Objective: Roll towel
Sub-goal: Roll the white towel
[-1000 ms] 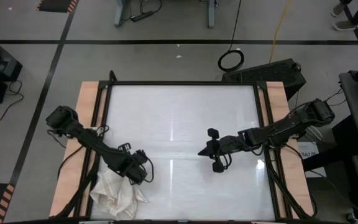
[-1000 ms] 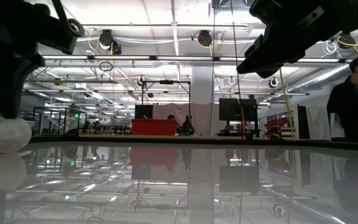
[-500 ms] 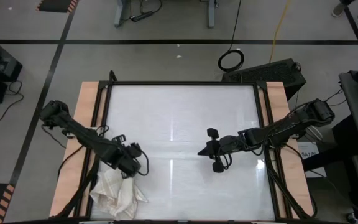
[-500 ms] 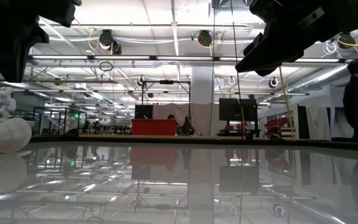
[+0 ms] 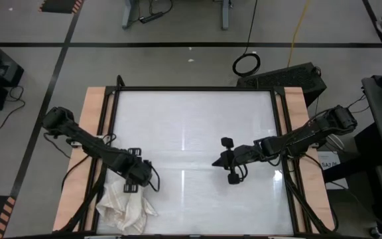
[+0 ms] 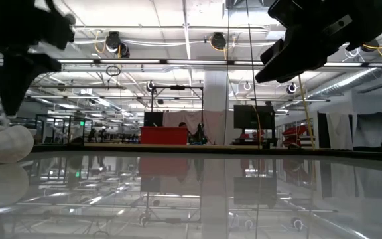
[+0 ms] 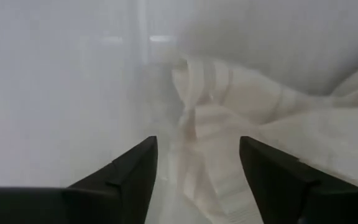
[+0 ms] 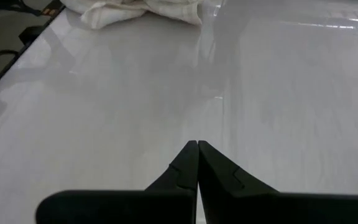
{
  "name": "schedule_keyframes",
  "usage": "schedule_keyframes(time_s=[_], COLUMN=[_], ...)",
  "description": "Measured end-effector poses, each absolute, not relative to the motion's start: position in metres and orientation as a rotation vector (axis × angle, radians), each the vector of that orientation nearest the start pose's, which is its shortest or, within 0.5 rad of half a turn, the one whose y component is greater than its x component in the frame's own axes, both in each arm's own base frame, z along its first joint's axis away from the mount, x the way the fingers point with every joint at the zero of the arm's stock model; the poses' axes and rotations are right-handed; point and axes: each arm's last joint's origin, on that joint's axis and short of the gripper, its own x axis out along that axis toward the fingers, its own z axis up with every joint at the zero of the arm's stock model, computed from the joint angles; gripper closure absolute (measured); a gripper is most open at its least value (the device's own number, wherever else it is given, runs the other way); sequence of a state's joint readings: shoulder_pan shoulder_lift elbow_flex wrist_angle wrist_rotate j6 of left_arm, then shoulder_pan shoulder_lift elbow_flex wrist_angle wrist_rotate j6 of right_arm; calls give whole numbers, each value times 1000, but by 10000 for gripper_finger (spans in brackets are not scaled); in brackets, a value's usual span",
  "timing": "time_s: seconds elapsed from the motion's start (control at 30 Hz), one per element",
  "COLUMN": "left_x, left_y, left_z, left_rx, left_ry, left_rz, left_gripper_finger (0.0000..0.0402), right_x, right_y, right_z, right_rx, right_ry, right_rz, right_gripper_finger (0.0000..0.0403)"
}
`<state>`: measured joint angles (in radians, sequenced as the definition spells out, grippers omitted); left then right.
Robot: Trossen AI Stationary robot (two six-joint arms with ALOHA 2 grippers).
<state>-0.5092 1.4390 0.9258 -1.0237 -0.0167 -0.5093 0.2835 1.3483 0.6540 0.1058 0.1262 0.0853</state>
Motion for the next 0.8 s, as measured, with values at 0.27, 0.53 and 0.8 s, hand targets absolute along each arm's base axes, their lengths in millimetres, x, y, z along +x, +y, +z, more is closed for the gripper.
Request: schedule_keyframes(time_s=[0.27, 0.53, 0.8], left_x=[196, 197, 197], left_y=[-113, -114, -110], left_z=[180, 173, 171], left_rx=[-90, -107, -73], left_ry=[1578, 1535, 1516], left_rz=[-97, -108, -52], left_gripper_finger=[230, 293, 391], right_x=[257, 257, 257], right_y=[78, 78, 78], right_z=[196, 196, 196], right_rx=[-71, -72, -72], right_ry=[586, 586, 586], right_rz=[159, 161, 160], right_gripper_finger=[403, 403, 403])
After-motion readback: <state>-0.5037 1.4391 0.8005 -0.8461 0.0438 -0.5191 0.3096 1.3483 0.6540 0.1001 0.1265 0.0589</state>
